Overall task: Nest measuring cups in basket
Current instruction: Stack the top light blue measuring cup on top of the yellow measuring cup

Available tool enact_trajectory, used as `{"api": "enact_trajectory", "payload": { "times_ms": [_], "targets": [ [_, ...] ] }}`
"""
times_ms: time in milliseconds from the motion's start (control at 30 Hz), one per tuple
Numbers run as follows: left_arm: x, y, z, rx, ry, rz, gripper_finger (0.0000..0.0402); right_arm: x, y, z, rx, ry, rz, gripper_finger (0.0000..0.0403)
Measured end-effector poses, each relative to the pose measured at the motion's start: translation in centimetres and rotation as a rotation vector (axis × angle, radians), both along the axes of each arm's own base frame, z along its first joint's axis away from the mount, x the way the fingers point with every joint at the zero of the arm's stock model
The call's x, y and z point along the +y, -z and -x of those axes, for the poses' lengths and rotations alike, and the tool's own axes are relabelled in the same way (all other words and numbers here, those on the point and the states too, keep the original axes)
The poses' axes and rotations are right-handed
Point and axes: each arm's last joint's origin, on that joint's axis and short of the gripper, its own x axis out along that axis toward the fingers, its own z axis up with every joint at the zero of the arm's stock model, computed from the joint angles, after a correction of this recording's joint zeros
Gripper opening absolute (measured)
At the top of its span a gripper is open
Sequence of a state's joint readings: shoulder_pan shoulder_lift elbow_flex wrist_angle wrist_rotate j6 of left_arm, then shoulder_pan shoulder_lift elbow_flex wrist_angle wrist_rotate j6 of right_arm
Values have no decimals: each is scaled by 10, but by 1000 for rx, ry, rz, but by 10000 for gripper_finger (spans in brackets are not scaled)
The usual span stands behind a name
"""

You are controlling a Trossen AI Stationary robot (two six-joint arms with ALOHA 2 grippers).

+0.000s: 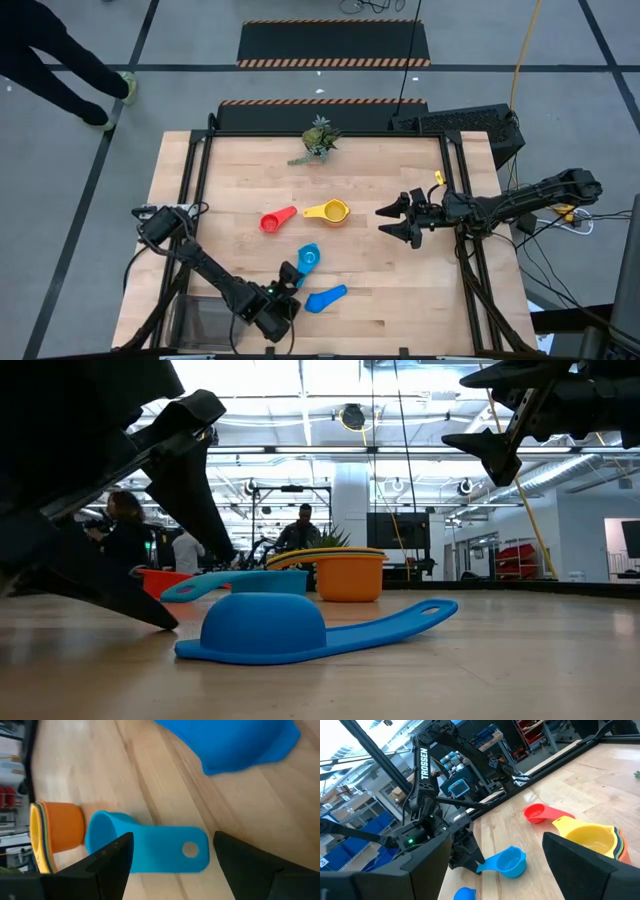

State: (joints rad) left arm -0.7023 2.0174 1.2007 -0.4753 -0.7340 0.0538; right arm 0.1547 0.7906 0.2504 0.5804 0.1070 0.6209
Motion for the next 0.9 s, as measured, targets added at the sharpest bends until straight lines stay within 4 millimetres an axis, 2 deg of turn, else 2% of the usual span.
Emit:
{"api": "enact_trajectory", "payload": {
  "times_ms": [433, 900],
  "targets": [
    [1, -3, 2, 34, -76, 62, 280, 0, 0, 0, 2, 0, 0, 308],
    [6, -3, 3, -31, -131, -11, 280, 0, 0, 0, 3, -1, 0, 308]
  ]
}}
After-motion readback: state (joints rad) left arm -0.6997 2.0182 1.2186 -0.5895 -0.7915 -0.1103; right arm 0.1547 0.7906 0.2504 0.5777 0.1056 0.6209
